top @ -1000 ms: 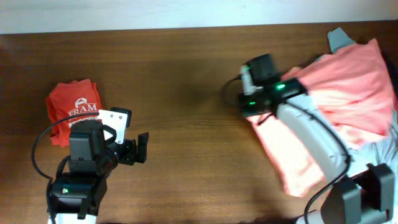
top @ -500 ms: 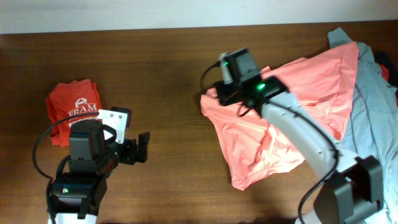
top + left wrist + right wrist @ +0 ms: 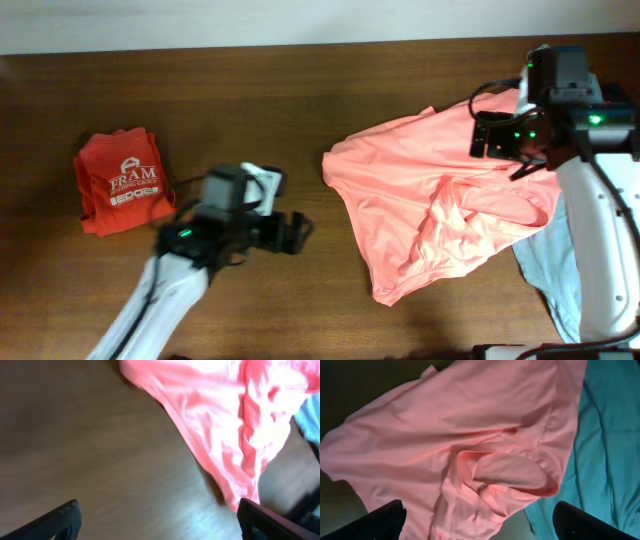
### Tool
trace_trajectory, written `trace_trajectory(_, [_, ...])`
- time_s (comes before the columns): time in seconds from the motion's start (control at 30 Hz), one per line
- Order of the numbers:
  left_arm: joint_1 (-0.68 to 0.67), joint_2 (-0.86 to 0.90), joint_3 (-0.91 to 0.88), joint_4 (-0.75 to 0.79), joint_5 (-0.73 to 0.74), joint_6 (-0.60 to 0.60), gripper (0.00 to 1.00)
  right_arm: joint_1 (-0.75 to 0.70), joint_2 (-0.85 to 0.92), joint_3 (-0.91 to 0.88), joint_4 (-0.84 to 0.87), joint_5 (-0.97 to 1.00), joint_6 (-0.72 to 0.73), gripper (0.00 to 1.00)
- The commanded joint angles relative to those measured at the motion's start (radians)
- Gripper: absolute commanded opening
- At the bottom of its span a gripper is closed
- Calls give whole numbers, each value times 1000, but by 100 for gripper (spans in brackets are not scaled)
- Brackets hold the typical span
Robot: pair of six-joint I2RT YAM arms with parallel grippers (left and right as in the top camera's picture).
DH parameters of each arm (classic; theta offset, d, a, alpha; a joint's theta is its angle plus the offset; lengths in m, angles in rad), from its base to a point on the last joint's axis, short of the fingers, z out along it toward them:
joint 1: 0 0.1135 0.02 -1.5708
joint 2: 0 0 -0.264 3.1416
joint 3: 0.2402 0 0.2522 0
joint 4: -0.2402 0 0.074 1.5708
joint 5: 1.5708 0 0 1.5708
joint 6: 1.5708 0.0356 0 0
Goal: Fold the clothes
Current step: 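Pull the pink shirt leftward onto the open table with the right gripper, then grasp the pink shirt's left edge with the left gripper and pull left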
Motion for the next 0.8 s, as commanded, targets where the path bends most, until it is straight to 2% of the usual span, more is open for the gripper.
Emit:
trace_trajectory(0.0, [-89, 122, 17, 112, -6, -92, 99, -19, 0, 6, -15, -40, -3, 99])
trace_trajectory(0.1, [-103, 230, 17, 296, -142, -91, 99, -17, 0, 6, -37, -43, -3, 99])
trace_trajectory(0.2, [-103, 327, 18, 458, -146, -47, 99, -17, 0, 6, -50, -43, -3, 99])
trace_trajectory(0.3, [-103, 433, 34, 552, -147, -18, 99, -17, 0, 6, -53, -44, -2, 99])
trace_trajectory(0.57, [-103, 682, 230, 566, -148, 124, 99, -17, 0, 6, -62, -43, -3, 99])
trace_trajectory(0.7, [-103, 755, 299, 583, -147, 131, 99, -17, 0, 6, -65, -43, -3, 99])
trace_trajectory(0.73, [-103, 763, 303, 591, -146, 131, 98, -17, 0, 6, -65, -43, -3, 99])
trace_trajectory(0.77, [-103, 779, 306, 607, -146, 131, 83, -17, 0, 6, -65, -43, -3, 99])
